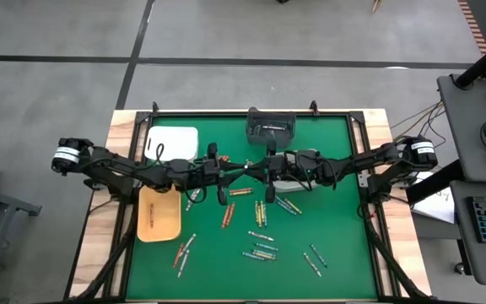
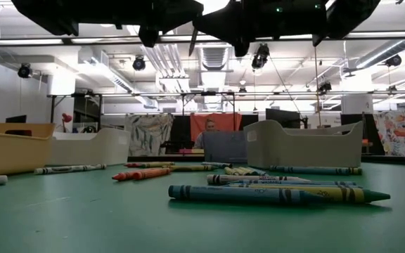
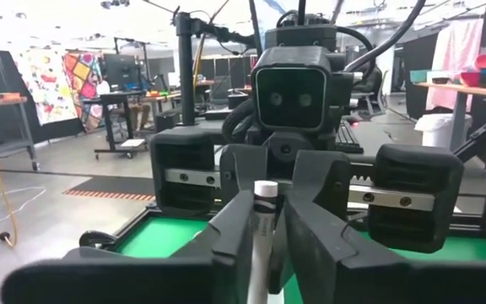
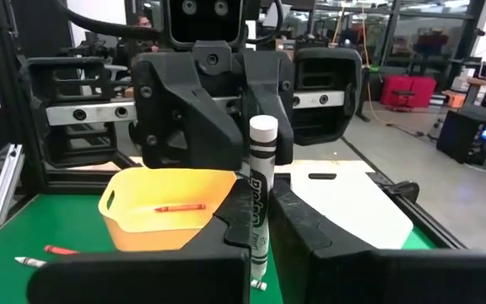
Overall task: Sort crayons
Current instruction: Put the white crayon into the black bin
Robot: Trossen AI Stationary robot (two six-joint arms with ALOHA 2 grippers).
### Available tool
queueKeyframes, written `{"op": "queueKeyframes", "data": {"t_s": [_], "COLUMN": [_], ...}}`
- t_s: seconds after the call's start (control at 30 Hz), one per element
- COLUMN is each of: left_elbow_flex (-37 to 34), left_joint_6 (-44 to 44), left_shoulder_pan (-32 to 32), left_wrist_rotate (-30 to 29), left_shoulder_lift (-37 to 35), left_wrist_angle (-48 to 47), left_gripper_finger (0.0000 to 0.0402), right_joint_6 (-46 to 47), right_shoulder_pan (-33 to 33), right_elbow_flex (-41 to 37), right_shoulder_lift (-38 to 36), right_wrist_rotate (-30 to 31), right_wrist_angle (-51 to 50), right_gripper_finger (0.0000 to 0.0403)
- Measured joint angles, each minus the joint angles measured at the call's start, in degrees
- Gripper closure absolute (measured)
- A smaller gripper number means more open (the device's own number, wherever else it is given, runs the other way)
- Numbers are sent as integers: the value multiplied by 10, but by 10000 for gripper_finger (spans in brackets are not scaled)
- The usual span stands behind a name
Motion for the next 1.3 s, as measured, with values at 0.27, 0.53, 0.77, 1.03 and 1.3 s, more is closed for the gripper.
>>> {"op": "queueKeyframes", "data": {"t_s": [0.27,0.53,0.77,1.03,1.3], "left_elbow_flex": [0,0,1,-3,-3], "left_joint_6": [17,94,127,128,135], "left_shoulder_pan": [0,3,40,126,167], "left_wrist_rotate": [-25,-171,-209,-161,-131], "left_shoulder_lift": [-19,-110,-171,-178,-164], "left_wrist_angle": [-29,-112,-201,-266,-287], "left_gripper_finger": [302,287,288,294,295], "right_joint_6": [-10,-22,-54,-146,-171], "right_shoulder_pan": [-22,-178,-322,-358,-358], "right_elbow_flex": [7,158,268,400,454], "right_shoulder_lift": [-33,-33,63,171,219], "right_wrist_rotate": [77,173,11,0,-1], "right_wrist_angle": [-103,-521,-670,-856,-871], "right_gripper_finger": [390,391,391,391,390]}}
